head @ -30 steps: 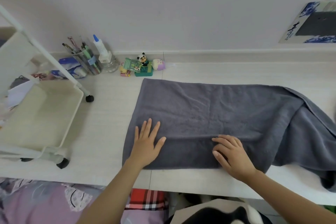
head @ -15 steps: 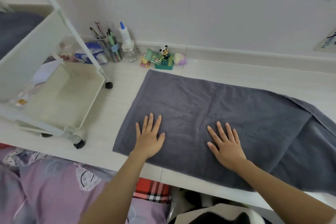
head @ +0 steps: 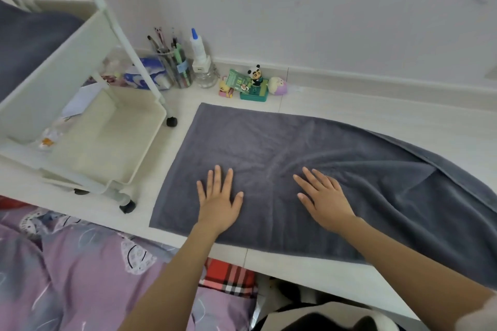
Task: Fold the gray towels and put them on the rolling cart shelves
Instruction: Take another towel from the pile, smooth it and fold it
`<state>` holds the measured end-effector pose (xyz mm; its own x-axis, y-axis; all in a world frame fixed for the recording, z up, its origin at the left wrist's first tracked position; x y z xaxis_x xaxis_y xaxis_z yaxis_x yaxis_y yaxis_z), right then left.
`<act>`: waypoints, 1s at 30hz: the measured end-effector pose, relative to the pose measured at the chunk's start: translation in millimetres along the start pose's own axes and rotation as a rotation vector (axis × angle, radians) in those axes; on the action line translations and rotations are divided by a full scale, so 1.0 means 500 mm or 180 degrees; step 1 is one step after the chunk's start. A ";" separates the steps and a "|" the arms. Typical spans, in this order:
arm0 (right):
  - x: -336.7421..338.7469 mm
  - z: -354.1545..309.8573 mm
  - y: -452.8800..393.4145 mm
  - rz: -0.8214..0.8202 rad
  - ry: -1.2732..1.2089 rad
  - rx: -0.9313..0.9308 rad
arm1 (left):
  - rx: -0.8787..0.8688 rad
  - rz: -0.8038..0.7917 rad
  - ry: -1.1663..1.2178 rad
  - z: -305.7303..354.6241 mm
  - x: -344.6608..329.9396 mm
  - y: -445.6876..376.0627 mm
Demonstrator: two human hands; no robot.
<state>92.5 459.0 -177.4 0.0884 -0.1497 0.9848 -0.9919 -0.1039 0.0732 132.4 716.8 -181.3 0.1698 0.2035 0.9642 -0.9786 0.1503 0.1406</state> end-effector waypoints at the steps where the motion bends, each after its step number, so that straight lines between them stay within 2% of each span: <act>1: 0.001 0.008 0.014 0.0099 0.0045 -0.0113 | -0.0173 0.0001 0.0037 0.023 -0.004 0.002; 3: -0.006 0.030 0.054 0.0158 0.0120 -0.0516 | -0.0438 -0.0142 0.0015 0.066 -0.020 0.008; 6: -0.037 0.056 0.112 0.0056 0.0114 -0.1063 | -0.0494 -0.0293 -0.0314 0.083 -0.048 0.007; 10: -0.029 0.085 0.156 0.0021 -0.0009 -0.1021 | -0.0360 -0.0355 -0.0343 0.113 -0.048 -0.004; 14: 0.033 0.138 0.184 0.0622 -0.0182 -0.1244 | -0.0857 -0.0395 -0.0015 0.211 -0.033 -0.004; 22: 0.094 0.329 0.328 0.1417 -0.0166 -0.2494 | -0.1685 -0.0657 0.0234 0.472 -0.050 0.001; 26: 0.100 0.419 0.415 0.1207 -0.0299 -0.3428 | -0.1995 -0.0616 0.0411 0.616 -0.067 0.025; 30: 0.102 0.494 0.485 0.1012 -0.0786 -0.3664 | -0.2256 -0.0680 0.0836 0.778 -0.090 0.058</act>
<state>-120.8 183.3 -148.2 -0.2825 -0.2056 0.9370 -0.4627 0.8848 0.0547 51.4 335.4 -133.1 0.4545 0.3094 0.8353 -0.6290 0.7755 0.0550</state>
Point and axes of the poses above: each hand's wrist, its own y-axis away from the middle knuckle, its own x-axis out of the back of the hand, z = x × y, the point moved 2 cm from there along -y, towards the middle knuckle, and after that the axes turned 12 degrees about z, right-handed, at the moved point
